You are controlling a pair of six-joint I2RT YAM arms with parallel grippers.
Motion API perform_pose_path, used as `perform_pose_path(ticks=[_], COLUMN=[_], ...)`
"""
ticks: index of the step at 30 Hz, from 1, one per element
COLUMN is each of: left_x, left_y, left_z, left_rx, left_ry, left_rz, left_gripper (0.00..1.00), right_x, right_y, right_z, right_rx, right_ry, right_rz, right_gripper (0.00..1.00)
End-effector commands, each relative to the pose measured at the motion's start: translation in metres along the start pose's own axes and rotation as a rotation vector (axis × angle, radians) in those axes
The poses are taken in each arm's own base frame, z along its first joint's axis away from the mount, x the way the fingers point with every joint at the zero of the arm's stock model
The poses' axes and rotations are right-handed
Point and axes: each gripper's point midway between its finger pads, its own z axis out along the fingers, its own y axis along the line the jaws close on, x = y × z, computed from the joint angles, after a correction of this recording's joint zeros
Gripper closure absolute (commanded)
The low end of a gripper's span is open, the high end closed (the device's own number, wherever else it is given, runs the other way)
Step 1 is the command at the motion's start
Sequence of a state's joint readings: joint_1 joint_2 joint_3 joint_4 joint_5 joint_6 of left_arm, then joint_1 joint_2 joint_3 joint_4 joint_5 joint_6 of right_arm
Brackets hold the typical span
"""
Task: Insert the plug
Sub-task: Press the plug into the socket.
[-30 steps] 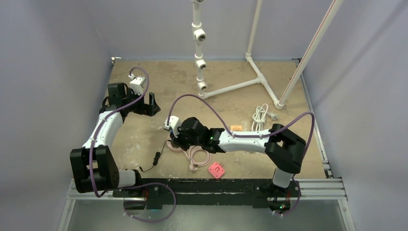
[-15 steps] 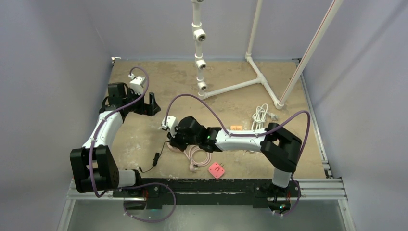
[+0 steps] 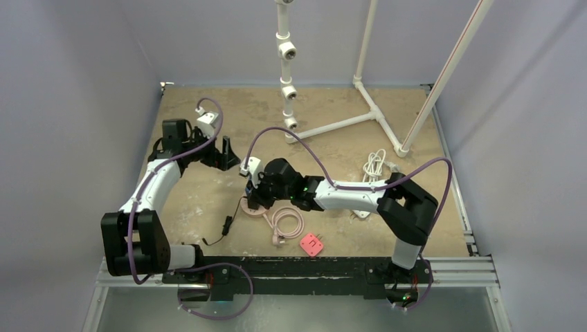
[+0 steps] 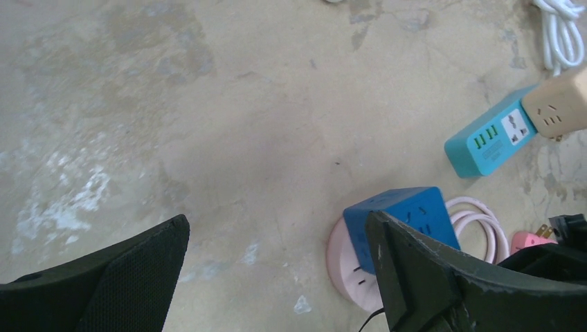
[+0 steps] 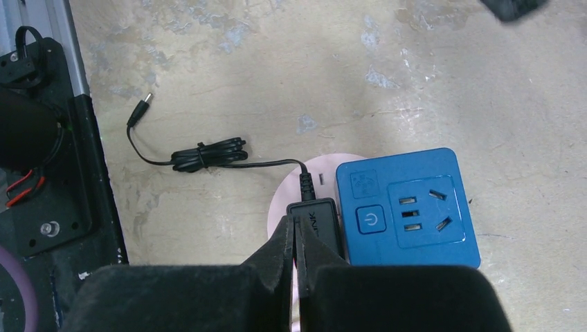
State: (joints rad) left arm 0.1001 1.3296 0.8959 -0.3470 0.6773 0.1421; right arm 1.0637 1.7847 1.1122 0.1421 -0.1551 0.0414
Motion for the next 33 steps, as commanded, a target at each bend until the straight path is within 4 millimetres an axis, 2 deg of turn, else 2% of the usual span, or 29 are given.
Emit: perform_pose_path(ticks=[1, 6, 12, 19, 27, 33], left_x=[-0.007, 0.01, 0.04, 0.069, 0.082, 0.08], left_y=[-0.032, -0.047, -0.048, -0.052, -0.056, -0.057], left_z=[0.014, 0.026, 0.03, 0.029, 0.031, 0.033], left_rx=[0.102, 0.143, 0.143, 0.16, 0.171, 0.178], left_ry=[-0.006, 0.049, 0.119, 0.201, 0.241, 0.249], left_rz=[0.087, 0.101, 0.124, 0.198, 0.245, 0.26], left_gripper=[0.02, 0.03, 0.08, 0.23, 0.37, 0.43], right_x=[0.085, 0.094, 0.101, 0.111, 0.119, 0.131], right_y=[-0.025, -0.019, -0.013, -0.006, -0.006, 0.01], right_z=[-0.007, -0.009, -0.009, -0.007, -0.011, -0.016], right_rx=[0.084, 0.069, 0.057, 0.046, 0.048, 0.001], right_ry=[0.281, 0.295, 0.311, 0.335, 0.354, 0.385], right_rz=[-0.02, -0.005, 0.026, 0.047, 0.063, 0.091], right_gripper=[1.0, 1.0, 1.0, 1.0, 1.0, 1.0])
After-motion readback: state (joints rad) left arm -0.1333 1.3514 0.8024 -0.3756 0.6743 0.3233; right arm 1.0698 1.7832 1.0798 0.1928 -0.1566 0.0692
